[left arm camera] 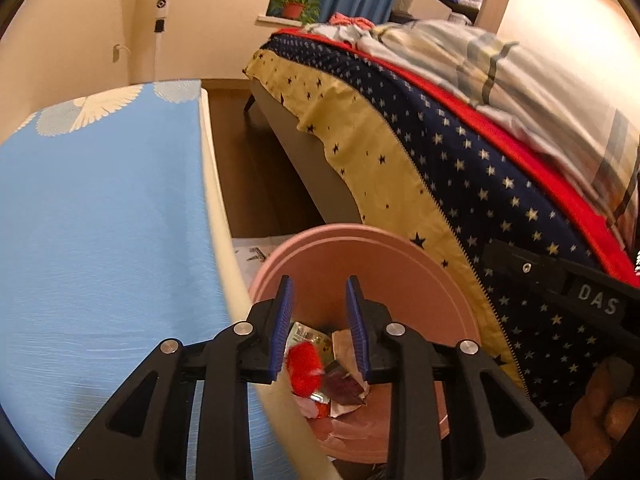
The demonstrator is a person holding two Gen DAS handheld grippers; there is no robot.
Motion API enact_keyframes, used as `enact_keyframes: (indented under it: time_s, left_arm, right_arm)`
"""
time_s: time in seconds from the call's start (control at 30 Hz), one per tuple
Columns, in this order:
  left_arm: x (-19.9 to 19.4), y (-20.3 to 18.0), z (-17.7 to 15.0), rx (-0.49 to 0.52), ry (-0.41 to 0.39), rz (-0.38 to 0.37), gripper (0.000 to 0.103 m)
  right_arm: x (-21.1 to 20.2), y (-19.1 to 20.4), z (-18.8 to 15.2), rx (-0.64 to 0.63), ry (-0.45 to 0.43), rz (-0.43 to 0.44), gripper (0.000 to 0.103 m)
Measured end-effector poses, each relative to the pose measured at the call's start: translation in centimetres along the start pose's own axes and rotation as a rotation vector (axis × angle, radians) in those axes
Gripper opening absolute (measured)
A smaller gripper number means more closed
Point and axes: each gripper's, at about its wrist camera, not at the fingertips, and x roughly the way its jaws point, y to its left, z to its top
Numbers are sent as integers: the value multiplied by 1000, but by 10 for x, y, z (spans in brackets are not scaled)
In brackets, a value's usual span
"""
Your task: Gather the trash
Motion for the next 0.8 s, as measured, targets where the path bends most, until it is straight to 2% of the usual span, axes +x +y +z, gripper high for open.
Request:
enact_keyframes:
  time_s: [0.13,0.17,0.3,0.37,0.43,0.47,0.57,0.67,0.73,0.8]
  left_arm:
    - [-27,11,9,-17,-50,5,30]
    - [-33,13,11,-21,-60,7,37]
    - [-68,23,20,-33,-120,35,50]
    - [-91,27,24,-40,-156,55,61]
    - [-114,31,27,-37,-191,82,67]
    - [-128,33,29,-37,-208,100,74]
    - [-163,39,30,-42,-254,147,87]
    - [-190,46,20,-55,-270,206,89]
    - [-204,52,7,-66,-266,256,94]
    - [-213,58,-6,-77,-262,309,94]
  right_arm:
    - [-16,7,4,-5,-58,23,38]
    - [-22,11,5,-16,-74,35,41]
    - [-42,27,5,-53,-124,64,64]
    - [-55,34,2,-76,-149,82,73]
    - [-68,43,-2,-100,-172,92,87]
    - [-73,46,-4,-108,-181,97,90]
    - [-90,58,-13,-147,-209,115,96]
    - [-100,73,-26,-190,-207,134,98]
    - [-105,84,-36,-218,-205,150,98]
    - [-110,93,-49,-255,-207,165,98]
